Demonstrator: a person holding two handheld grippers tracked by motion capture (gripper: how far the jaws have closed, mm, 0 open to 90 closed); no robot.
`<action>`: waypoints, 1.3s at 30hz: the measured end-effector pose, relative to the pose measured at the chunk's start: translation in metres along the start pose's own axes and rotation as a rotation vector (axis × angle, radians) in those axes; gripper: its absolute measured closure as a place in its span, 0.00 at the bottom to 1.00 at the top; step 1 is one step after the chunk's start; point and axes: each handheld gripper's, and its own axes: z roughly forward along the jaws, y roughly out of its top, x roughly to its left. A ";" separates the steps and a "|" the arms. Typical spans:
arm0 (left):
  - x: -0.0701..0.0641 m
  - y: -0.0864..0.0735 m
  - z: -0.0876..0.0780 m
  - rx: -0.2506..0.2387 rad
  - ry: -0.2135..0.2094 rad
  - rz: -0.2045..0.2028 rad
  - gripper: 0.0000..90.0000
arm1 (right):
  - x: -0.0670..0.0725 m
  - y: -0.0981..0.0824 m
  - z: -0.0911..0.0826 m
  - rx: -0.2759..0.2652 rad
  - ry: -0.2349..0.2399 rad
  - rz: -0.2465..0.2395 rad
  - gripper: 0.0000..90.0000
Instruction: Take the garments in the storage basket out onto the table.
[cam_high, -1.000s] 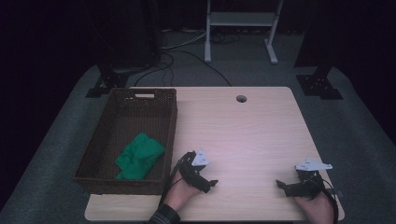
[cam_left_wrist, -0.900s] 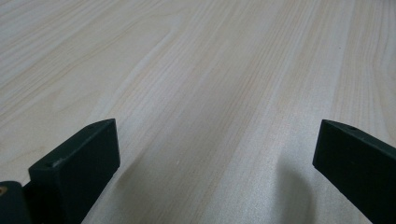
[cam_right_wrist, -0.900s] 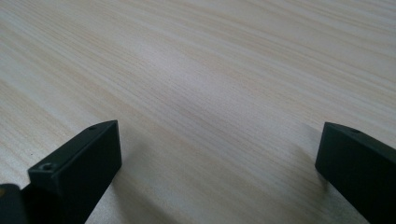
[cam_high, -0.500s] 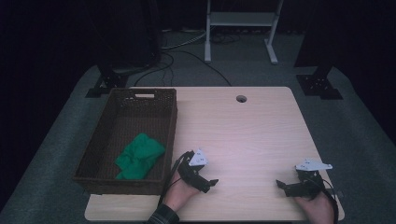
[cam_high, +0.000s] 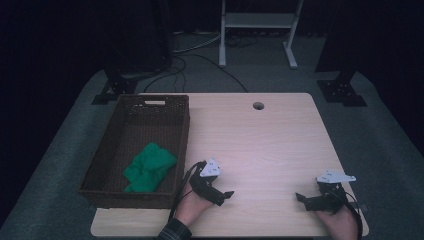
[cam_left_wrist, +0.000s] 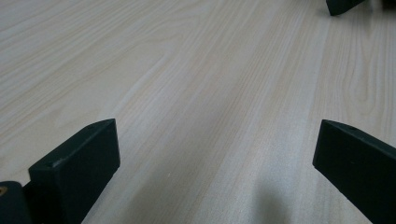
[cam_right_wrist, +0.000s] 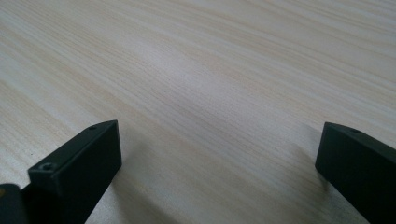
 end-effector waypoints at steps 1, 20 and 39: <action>0.000 0.000 0.000 0.000 0.000 0.000 0.00 | 0.000 0.000 0.000 0.000 0.000 0.000 0.00; 0.000 0.003 -0.003 -0.019 -0.004 -0.006 0.00 | 0.000 0.000 0.000 0.000 0.000 0.000 0.00; 0.000 0.007 -0.007 -0.035 -0.012 -0.011 0.00 | 0.000 0.000 0.000 0.000 0.000 0.000 0.00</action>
